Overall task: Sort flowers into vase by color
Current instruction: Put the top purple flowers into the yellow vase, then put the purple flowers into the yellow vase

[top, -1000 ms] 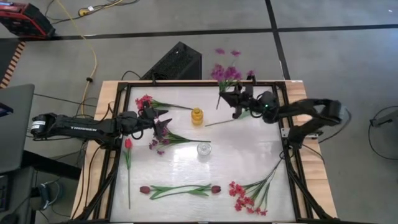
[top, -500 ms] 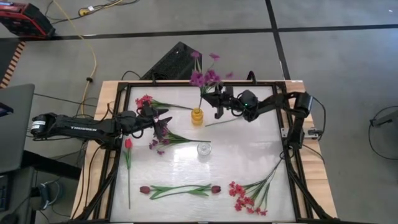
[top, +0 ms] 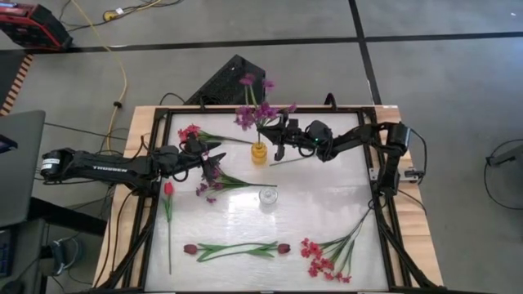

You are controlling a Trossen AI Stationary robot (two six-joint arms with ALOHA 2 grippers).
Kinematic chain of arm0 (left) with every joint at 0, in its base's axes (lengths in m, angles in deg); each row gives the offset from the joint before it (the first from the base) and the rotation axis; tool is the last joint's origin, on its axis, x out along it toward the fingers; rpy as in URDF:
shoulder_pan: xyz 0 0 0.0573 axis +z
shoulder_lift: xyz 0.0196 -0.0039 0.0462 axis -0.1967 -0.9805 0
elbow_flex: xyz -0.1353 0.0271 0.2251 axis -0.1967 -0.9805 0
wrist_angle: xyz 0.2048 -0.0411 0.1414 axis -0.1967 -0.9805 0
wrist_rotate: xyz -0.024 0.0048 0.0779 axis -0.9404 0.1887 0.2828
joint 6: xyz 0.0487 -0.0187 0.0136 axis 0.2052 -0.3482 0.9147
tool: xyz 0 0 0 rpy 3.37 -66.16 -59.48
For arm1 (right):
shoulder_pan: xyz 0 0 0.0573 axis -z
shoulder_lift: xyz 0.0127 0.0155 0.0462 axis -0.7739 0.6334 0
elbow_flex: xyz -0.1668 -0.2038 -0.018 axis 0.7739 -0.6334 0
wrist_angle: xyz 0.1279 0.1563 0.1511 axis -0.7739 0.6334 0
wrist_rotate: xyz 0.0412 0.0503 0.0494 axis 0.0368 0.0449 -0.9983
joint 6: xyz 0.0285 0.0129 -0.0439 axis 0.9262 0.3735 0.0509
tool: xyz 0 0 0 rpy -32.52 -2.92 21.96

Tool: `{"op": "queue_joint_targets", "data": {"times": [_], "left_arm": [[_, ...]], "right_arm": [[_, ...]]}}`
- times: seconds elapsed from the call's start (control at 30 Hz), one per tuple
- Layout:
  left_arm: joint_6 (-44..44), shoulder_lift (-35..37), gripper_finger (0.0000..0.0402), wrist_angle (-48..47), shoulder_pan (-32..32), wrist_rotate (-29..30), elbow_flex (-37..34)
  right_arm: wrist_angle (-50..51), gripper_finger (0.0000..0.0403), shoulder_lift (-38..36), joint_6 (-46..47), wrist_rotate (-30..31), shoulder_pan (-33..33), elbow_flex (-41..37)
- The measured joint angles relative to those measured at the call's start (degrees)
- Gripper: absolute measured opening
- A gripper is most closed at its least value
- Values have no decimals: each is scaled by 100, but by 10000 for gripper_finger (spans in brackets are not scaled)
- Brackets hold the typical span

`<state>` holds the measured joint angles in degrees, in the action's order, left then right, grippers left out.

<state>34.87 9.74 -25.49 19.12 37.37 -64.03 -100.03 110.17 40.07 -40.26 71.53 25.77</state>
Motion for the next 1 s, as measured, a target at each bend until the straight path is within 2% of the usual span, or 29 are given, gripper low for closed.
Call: {"op": "queue_joint_targets", "data": {"times": [0.17, 0.33, 0.4, 0.57, 0.77, 1.0], "left_arm": [[4, 0, 203, -21, 0, 0, 0], [4, -1, 203, -25, -2, 0, 0], [1, 0, 203, -42, -2, -2, 0], [-51, 0, 203, -142, -2, -4, 0], [-27, -2, 203, -161, -2, -2, 0], [-19, -1, 203, -181, -2, -3, 0]], "right_arm": [[-5, 24, 111, 85, 121, 28, 13], [4, 25, 583, 369, 128, 16, 143], [13, 39, 675, 452, 128, 18, 170], [485, 105, 524, 455, -12, 20, 175], [1853, 182, -6, 225, -335, 62, 175], [4773, 243, -1238, -832, -434, 170, 175]]}}
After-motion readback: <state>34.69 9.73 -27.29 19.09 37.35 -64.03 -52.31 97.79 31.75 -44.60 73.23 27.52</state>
